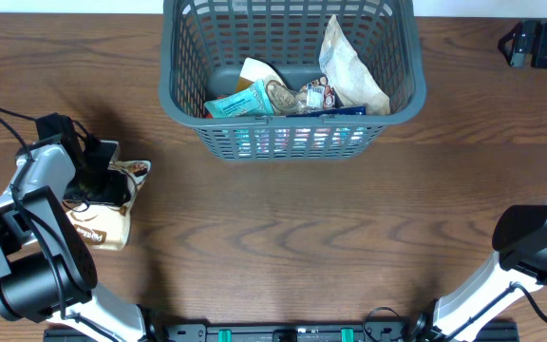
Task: Pack container
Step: 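Move the left gripper to the white rice pouch and grasp it, then lift the rice pouch and carry it into the basket with left gripper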
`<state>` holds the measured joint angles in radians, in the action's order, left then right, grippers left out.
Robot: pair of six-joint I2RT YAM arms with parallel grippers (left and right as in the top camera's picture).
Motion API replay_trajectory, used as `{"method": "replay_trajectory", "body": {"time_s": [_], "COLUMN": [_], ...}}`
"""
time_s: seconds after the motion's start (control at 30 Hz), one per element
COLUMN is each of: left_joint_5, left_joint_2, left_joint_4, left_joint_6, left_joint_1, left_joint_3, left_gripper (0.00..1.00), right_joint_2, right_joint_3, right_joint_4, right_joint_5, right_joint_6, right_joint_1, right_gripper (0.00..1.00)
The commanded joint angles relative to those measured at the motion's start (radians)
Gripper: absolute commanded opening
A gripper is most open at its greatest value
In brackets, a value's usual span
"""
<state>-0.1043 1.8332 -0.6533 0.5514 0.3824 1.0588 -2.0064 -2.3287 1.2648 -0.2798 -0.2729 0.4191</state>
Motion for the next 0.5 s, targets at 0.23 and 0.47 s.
{"method": "replay_trajectory", "body": {"time_s": [0.23, 0.47], "left_joint_5": [0.05, -0.051], "left_joint_2": [0.048, 0.037], "left_joint_4": [0.007, -0.021], "left_joint_6": [-0.012, -0.063], "left_joint_1": [-0.003, -0.012], "left_joint_3": [-0.044, -0.005], "left_gripper": [0.1, 0.06], "right_joint_2": [-0.008, -0.008], "right_joint_3": [0.003, 0.003], "right_joint_4": [0.004, 0.005], "right_joint_5": [-0.001, -0.001], "right_joint_6": [-0.012, -0.012], "right_joint_1": [-0.014, -0.014], "right_gripper": [0.99, 0.99]}}
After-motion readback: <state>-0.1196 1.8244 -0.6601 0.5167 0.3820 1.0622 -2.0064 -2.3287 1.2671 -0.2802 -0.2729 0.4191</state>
